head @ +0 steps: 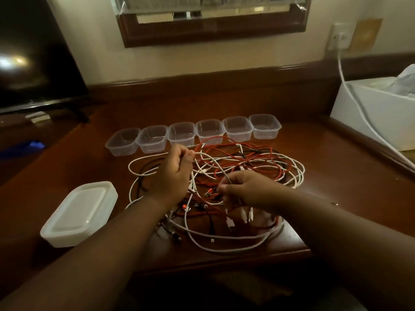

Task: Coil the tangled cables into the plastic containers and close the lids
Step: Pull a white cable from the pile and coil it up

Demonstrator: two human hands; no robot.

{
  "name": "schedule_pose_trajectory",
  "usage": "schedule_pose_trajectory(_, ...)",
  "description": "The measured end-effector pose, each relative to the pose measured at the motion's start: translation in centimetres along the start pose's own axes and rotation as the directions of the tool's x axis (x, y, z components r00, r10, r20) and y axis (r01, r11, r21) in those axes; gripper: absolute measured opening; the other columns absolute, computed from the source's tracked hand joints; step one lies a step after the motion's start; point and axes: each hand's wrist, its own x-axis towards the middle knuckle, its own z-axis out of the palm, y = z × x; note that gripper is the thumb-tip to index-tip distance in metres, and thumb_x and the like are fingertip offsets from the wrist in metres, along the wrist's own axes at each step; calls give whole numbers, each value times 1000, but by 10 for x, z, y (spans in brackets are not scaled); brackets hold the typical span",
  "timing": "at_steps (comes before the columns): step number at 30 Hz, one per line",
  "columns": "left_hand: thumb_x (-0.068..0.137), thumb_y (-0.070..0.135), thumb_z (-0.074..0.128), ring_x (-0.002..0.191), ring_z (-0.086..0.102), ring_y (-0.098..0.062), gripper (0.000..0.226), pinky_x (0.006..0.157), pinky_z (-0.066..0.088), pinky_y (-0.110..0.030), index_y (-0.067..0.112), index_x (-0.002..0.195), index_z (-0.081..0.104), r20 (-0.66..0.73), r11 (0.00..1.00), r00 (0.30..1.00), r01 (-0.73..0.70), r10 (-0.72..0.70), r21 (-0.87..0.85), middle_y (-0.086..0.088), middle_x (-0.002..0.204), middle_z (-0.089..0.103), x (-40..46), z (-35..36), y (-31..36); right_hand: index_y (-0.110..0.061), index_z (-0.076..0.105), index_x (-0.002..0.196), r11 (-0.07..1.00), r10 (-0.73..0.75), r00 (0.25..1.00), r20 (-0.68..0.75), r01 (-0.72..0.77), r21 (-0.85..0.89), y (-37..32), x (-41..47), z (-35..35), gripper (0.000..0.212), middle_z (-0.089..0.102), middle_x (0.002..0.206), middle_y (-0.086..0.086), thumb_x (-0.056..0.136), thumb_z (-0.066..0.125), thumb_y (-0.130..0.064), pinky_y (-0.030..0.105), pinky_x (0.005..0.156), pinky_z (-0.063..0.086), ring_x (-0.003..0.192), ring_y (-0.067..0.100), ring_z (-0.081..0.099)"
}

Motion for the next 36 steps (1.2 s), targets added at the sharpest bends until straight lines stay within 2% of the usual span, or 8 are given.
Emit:
schedule_pose_trajectory(7, 107, 24, 37, 48, 39, -6, 21, 46, 34, -19, 19, 92, 51, 77, 991, 996, 62, -53, -122, -9, 66, 46, -8, -4, 0, -29, 64, 105, 978, -201, 955, -220, 208, 7, -6, -1, -4, 18, 63, 76, 6, 103, 47, -24, 34, 64, 55, 72, 21, 66)
schedule_pose_trajectory(14, 107, 28, 36, 58, 48, -28, 32, 50, 39, -30, 19, 91, 61, 184, 980, 973, 160, -136, -122, -4, 70, 63, -18, -4, -8, -26, 65, 119, 778, -530, 815, -236, 355, -518, -16, -6, -15, 23, 57, 75, -17, 101, 53, -19, 14, 55, 41, 59, 0, 54)
schedule_pose_trajectory(18, 106, 29, 41, 66, 57, -31, 28, 59, 47, -38, 24, 90, 63, 190, 982, 973, 155, -133, -106, -2, 73, 66, -19, -6, -7, -19, 65, 91, 974, -173, 922, -346, 213, 82, -32, -4, -15, 15, 52, 61, -9, 100, 54, -22, 20, 48, 39, 52, 5, 44)
schedule_pose_trajectory(21, 101, 27, 52, 72, 64, -12, 19, 64, 51, -25, 24, 90, 67, 242, 995, 965, 95, -98, 23, 3, 79, 69, -21, -11, -13, -16, 50, 74, 727, 7, 983, -183, 120, 676, -43, -4, -14, 27, 40, 64, -2, 99, 51, -26, 24, 54, 36, 56, 11, 38)
schedule_pose_trajectory(25, 92, 26, 68, 90, 64, 3, 10, 75, 50, -17, 35, 96, 68, 317, 964, 947, -38, -49, 263, 16, 98, 69, -24, -19, -30, -11, 53, 94, 396, -30, 980, -196, 192, 898, -51, -5, -11, 23, 72, 102, 13, 103, 45, -30, 44, 88, 53, 98, 27, 69)
schedule_pose_trajectory(28, 89, 23, 72, 93, 63, 0, 11, 81, 51, -22, 30, 97, 70, 349, 929, 937, -101, -31, 355, 15, 98, 67, -23, -25, -40, -12, 50, 101, 234, -47, 974, -224, 228, 945, -59, -5, -13, 22, 69, 78, 7, 103, 46, -33, 40, 76, 56, 73, 21, 69)
schedule_pose_trajectory(33, 89, 31, 70, 85, 65, -2, 7, 78, 55, -33, 26, 91, 74, 300, 919, 954, -140, 25, 369, 15, 89, 69, -20, -30, -41, -18, 50, 99, 926, -193, 906, -376, 295, 236, -63, 0, -18, 21, 51, 73, -4, 94, 63, -33, 20, 46, 38, 54, 7, 46)
schedule_pose_trajectory(36, 88, 45, 62, 84, 65, -3, 23, 75, 55, -36, 26, 94, 74, 208, 927, 974, -158, 90, 339, 13, 89, 71, -18, -28, -34, -23, 52, 127, 823, -198, 970, -141, 86, -562, -61, 2, -6, 50, 59, 109, -5, 84, 74, -38, 22, 69, 52, 92, 12, 59)
